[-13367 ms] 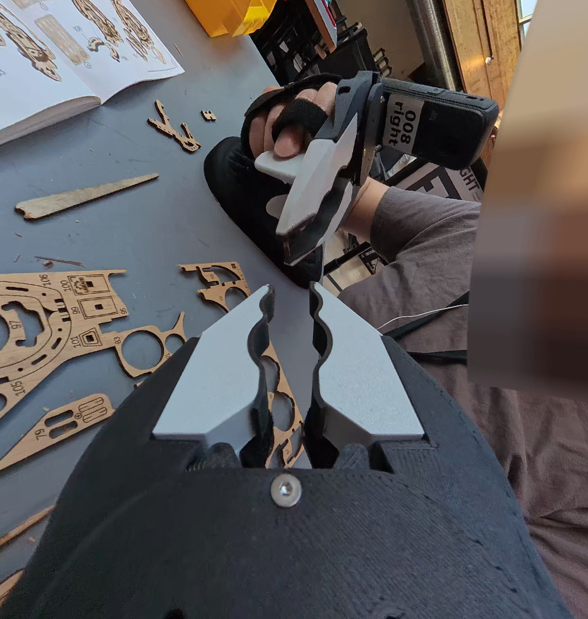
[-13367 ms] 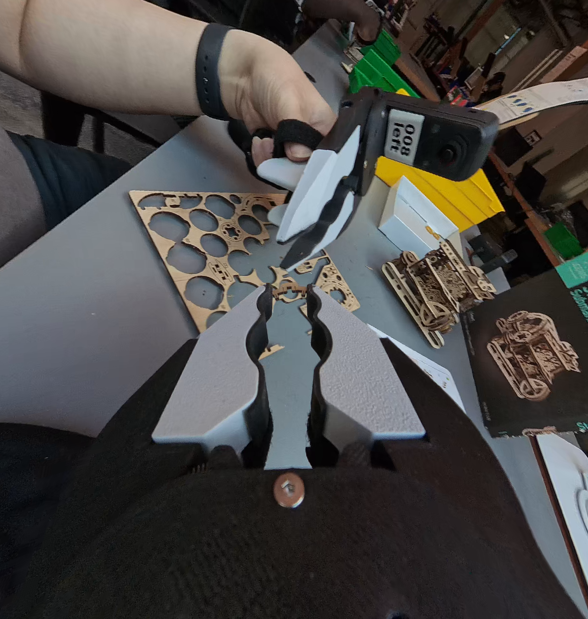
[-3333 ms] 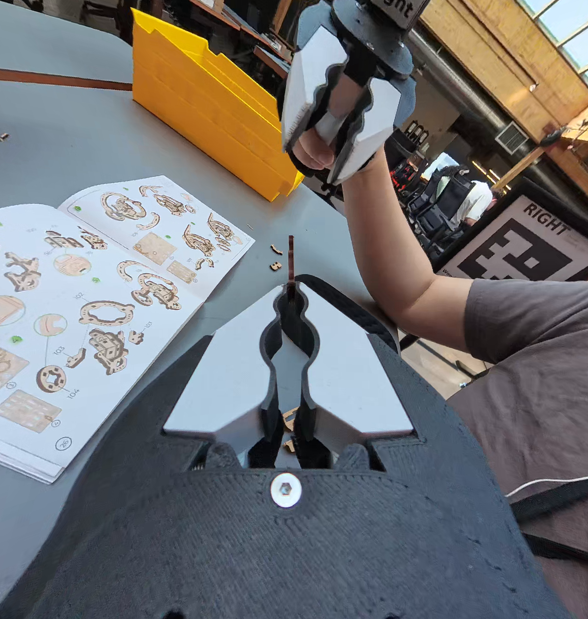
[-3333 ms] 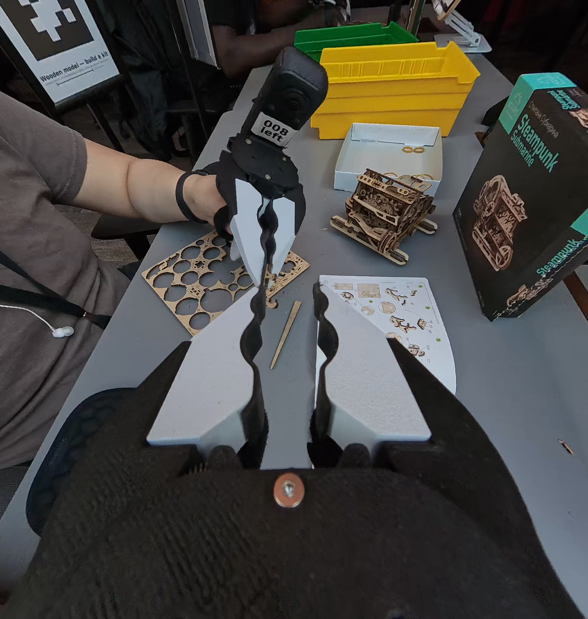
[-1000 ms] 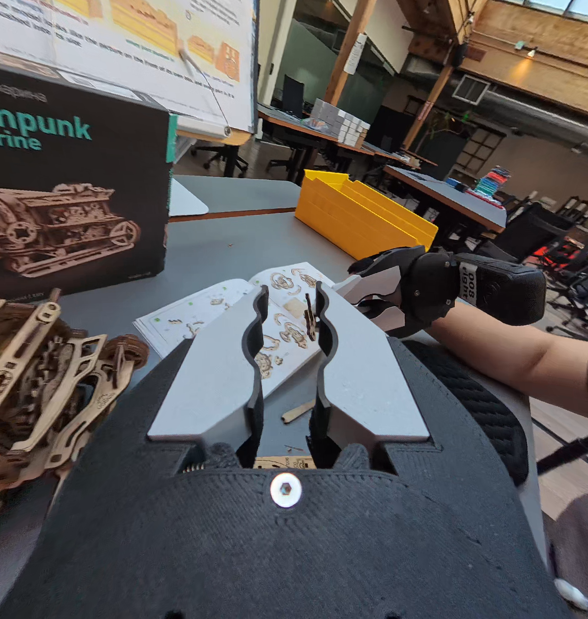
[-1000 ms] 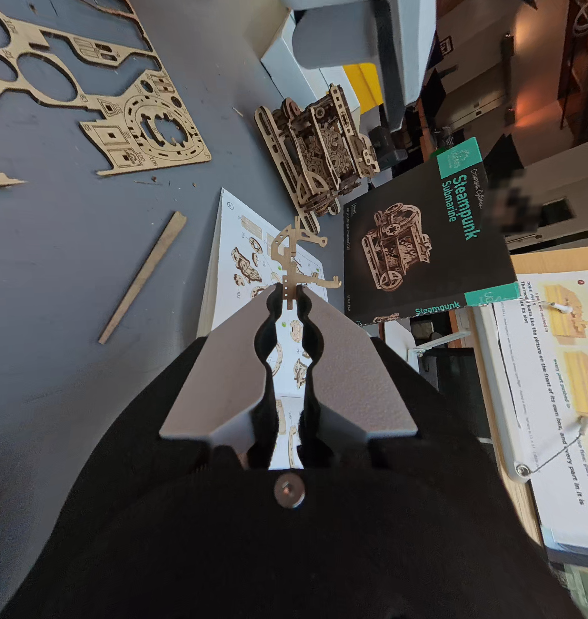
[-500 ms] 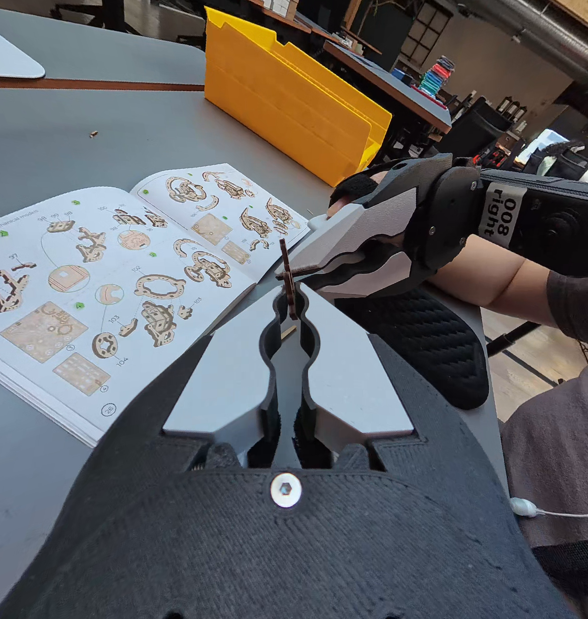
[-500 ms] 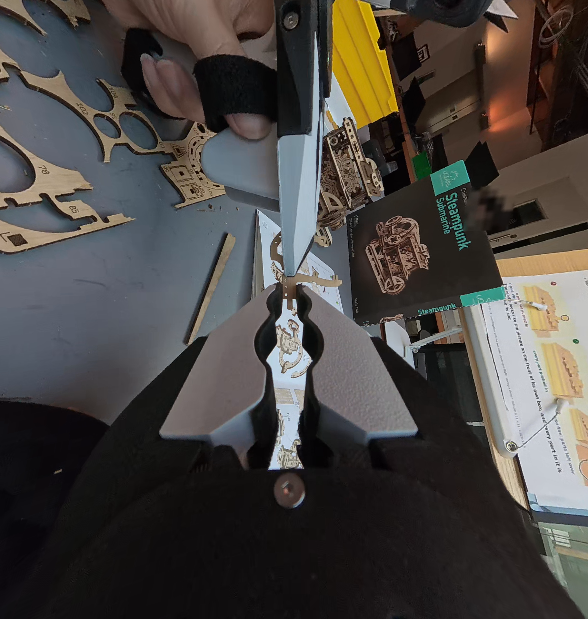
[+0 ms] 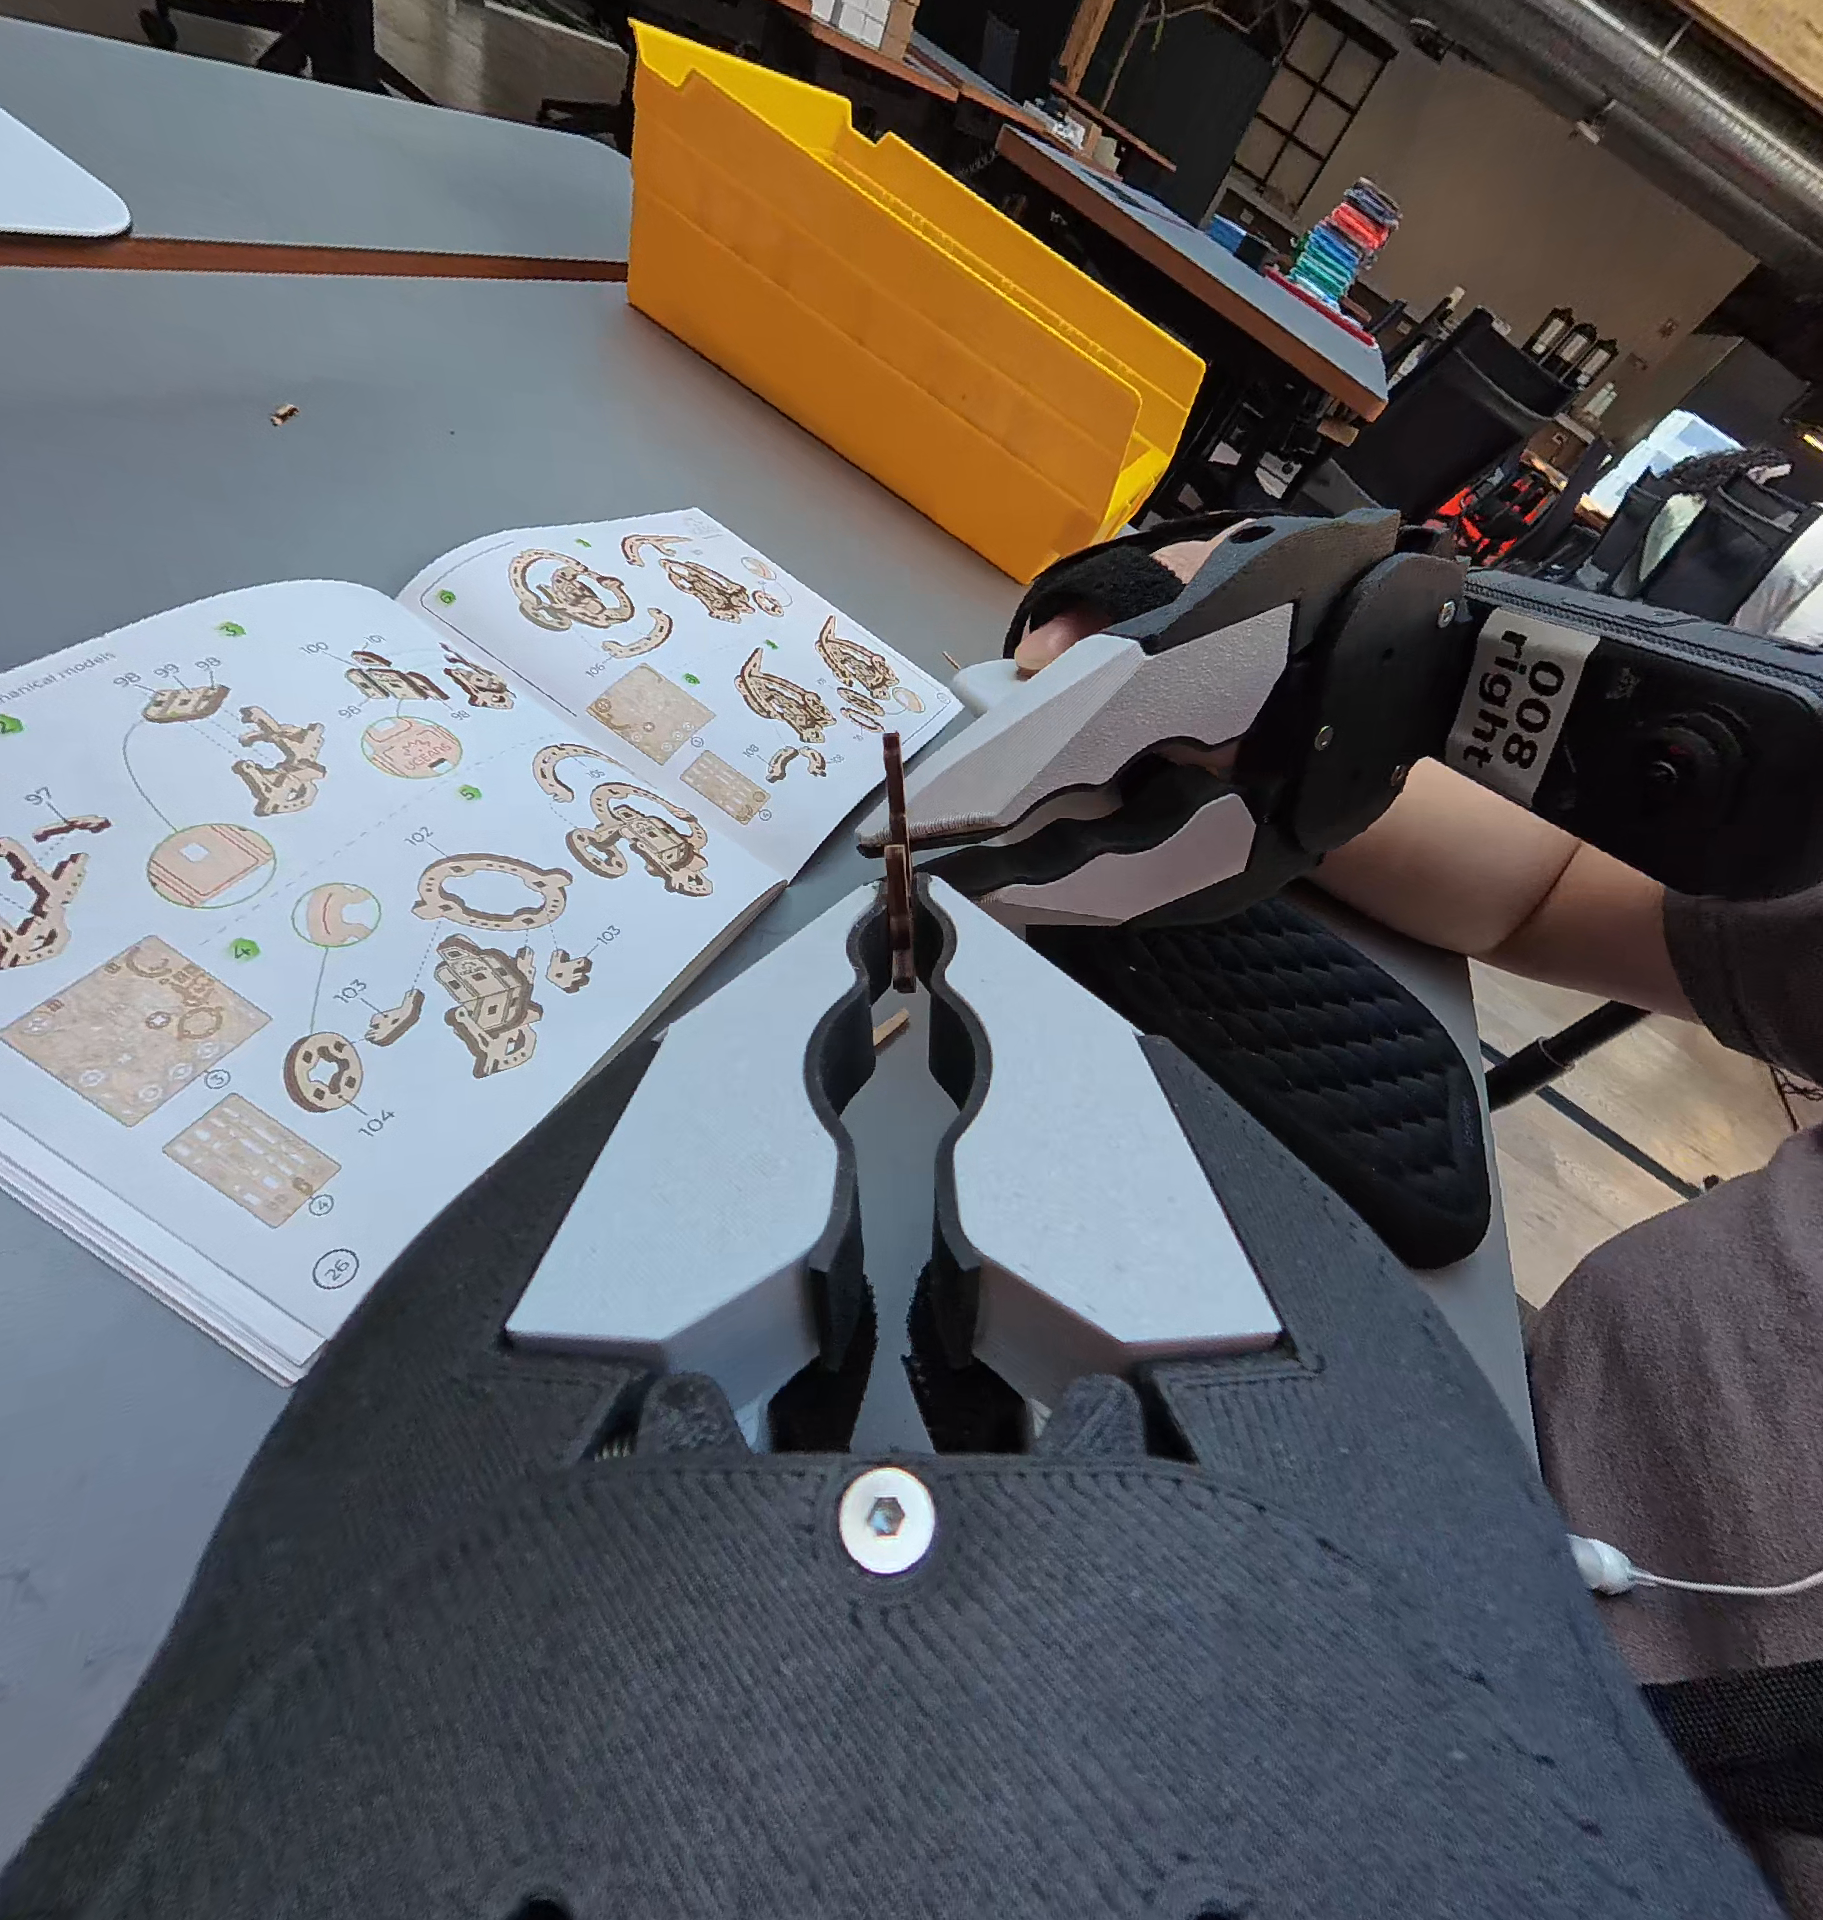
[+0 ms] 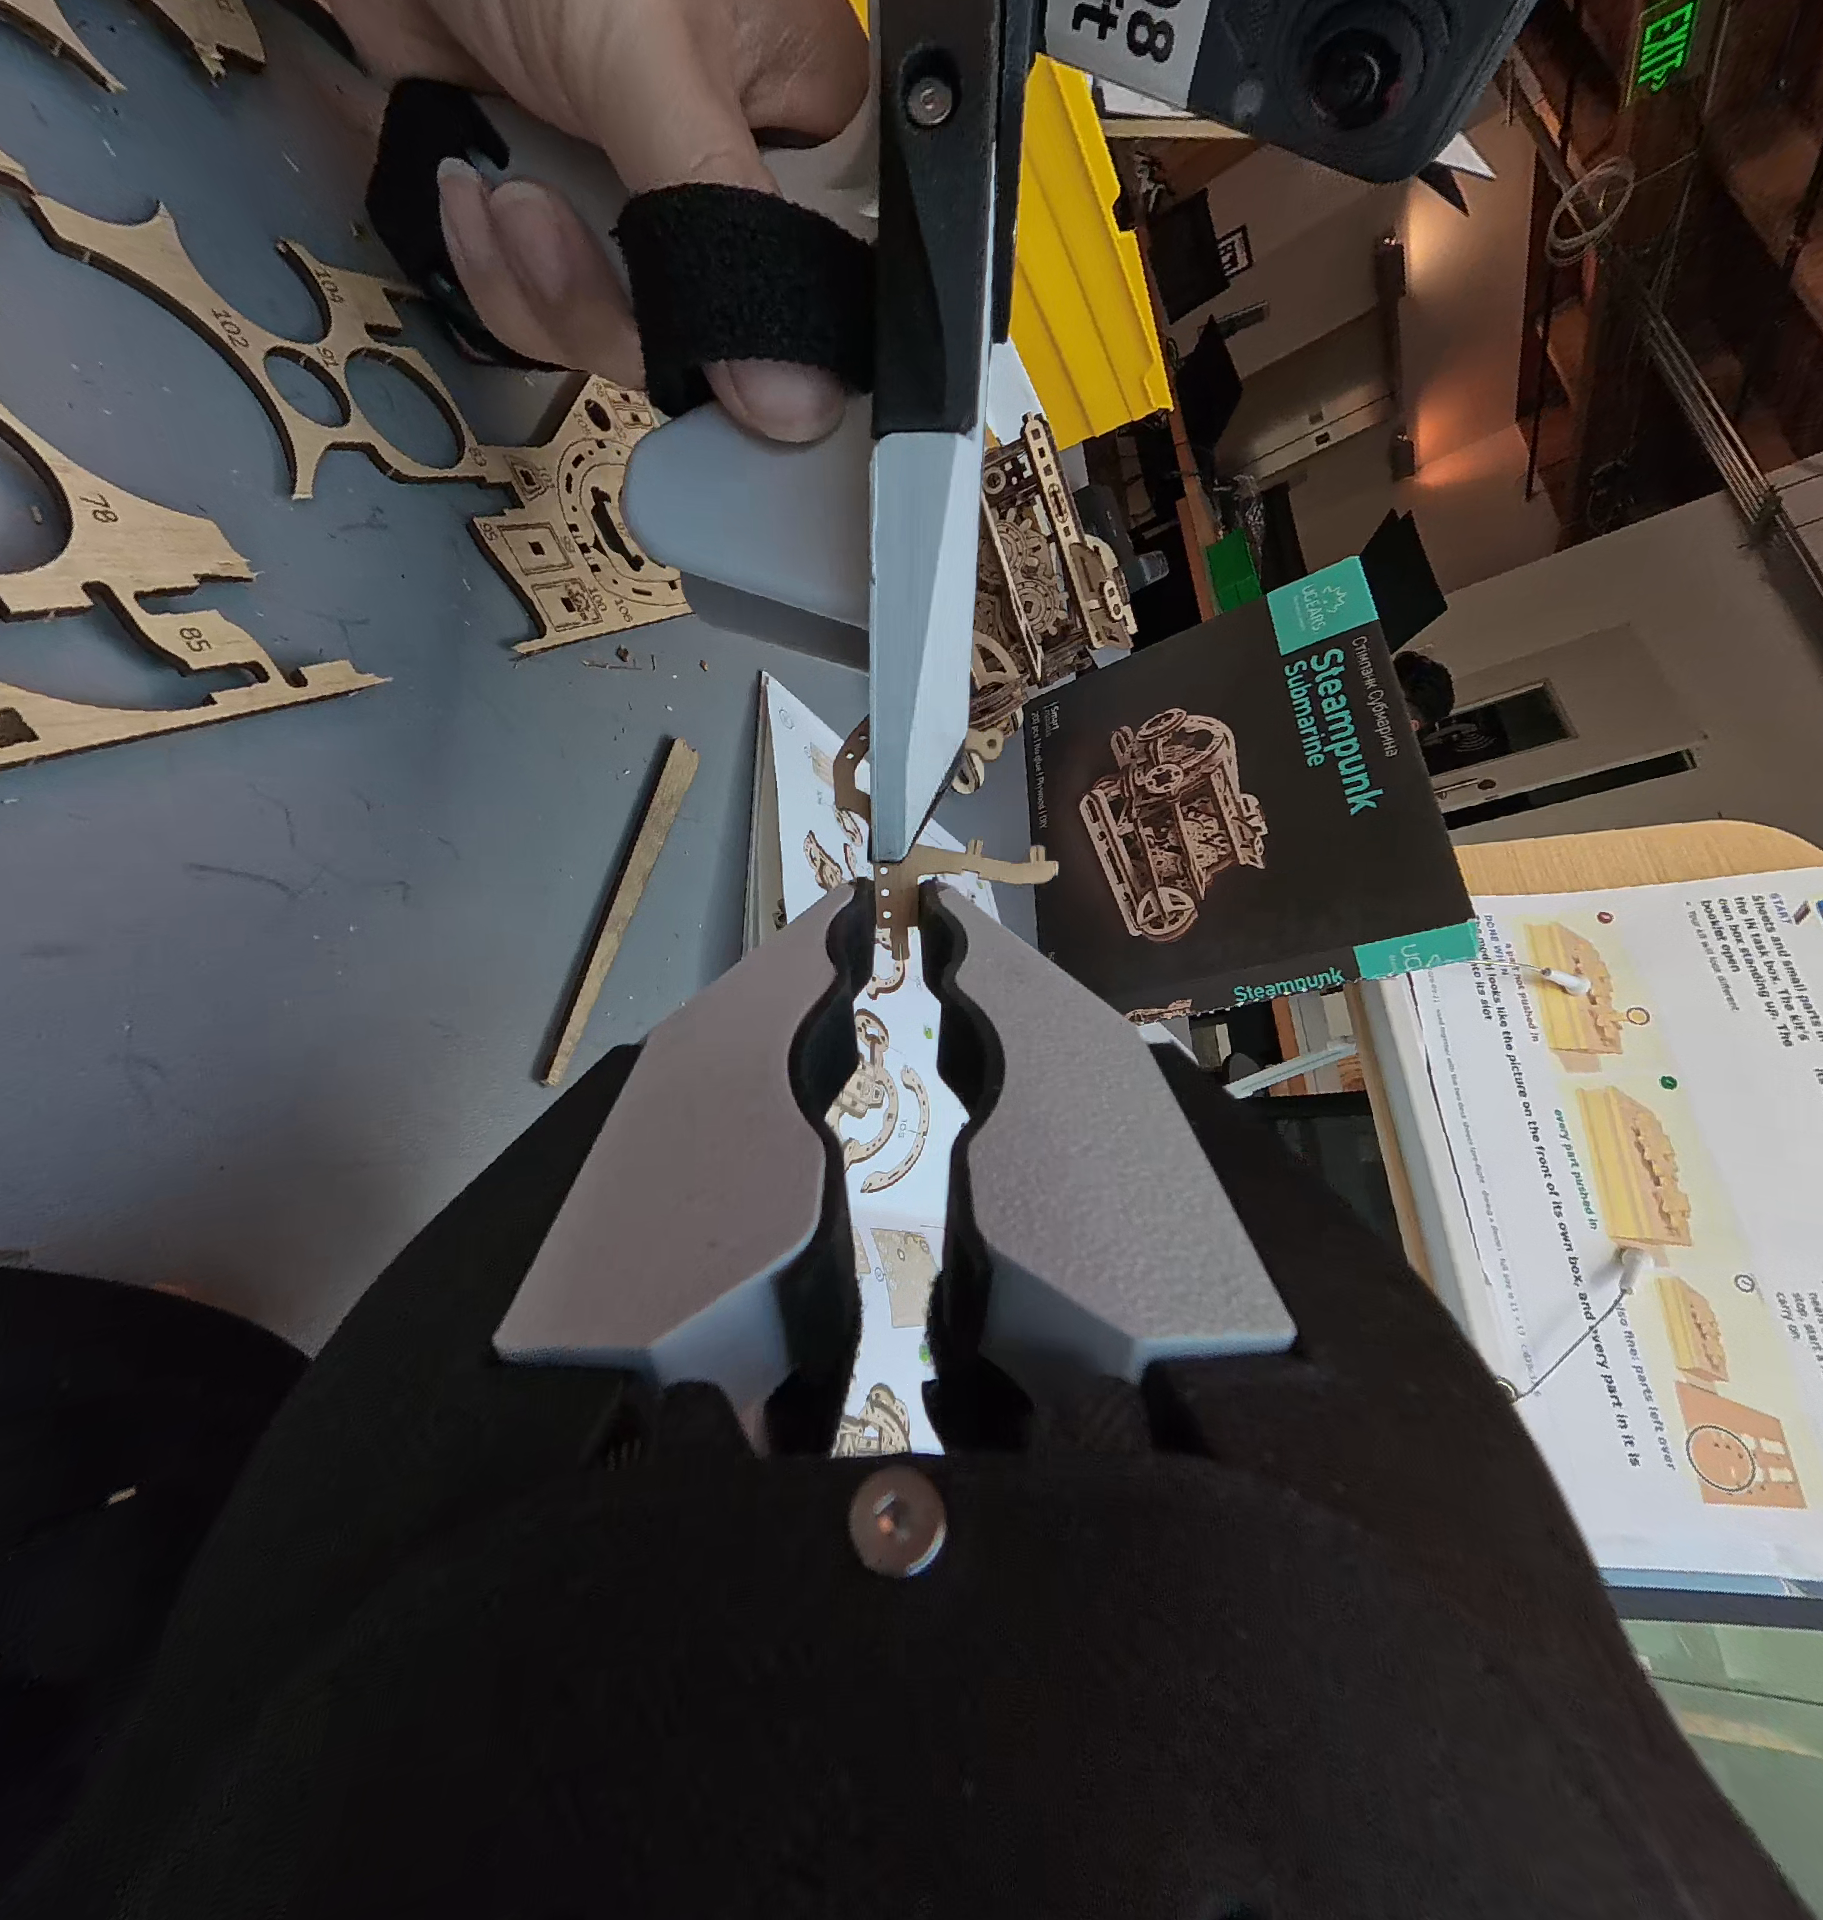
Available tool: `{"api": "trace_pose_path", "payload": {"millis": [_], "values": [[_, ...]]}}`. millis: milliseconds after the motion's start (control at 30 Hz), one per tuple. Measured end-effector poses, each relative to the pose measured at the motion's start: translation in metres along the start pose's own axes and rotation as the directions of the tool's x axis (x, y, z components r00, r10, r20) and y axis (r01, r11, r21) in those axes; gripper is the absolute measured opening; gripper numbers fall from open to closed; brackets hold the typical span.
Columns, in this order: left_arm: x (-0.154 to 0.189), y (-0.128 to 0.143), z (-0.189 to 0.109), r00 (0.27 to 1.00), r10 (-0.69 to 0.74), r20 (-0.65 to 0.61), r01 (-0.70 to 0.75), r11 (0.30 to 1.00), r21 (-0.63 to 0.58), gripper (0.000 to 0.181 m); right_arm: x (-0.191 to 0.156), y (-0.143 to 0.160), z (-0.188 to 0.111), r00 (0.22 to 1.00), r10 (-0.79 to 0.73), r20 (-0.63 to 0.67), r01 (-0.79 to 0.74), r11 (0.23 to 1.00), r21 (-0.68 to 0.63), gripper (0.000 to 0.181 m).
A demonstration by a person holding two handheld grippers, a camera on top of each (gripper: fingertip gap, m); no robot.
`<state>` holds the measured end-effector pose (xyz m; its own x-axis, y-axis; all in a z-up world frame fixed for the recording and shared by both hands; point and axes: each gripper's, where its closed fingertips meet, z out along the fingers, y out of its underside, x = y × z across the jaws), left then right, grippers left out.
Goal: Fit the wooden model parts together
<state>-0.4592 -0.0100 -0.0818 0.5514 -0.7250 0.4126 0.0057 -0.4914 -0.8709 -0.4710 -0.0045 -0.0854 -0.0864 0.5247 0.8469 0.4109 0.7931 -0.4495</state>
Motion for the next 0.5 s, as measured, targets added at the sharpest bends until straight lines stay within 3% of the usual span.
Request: {"api": "trace_pose_path", "payload": {"millis": [200, 367, 433, 500], "values": [[-0.003, -0.013, -0.01, 0.999, -0.036, -0.009, 0.036, 0.997, 0.062, 0.0, 0.023, 0.003, -0.013, 0.996, 0.044, -0.08, -0.042, 0.999, 0.031, 0.015], [-0.005, -0.017, -0.013, 0.999, -0.05, -0.014, 0.05, 0.996, 0.079, 0.0, 0.077, 0.044, -0.057, 0.955, 0.221, -0.197, -0.228, 0.974, -0.013, 0.017], [-0.005, -0.018, -0.014, 0.999, -0.035, -0.003, 0.035, 0.996, 0.085, 0.0, 0.085, 0.068, -0.082, 0.921, 0.363, -0.145, -0.375, 0.924, -0.069, 0.016], [-0.004, -0.019, -0.014, 1.0, -0.003, 0.016, 0.001, 0.997, 0.082, 0.0, 0.072, 0.087, -0.111, 0.866, 0.498, -0.04, -0.496, 0.848, -0.187, 0.018]]}}
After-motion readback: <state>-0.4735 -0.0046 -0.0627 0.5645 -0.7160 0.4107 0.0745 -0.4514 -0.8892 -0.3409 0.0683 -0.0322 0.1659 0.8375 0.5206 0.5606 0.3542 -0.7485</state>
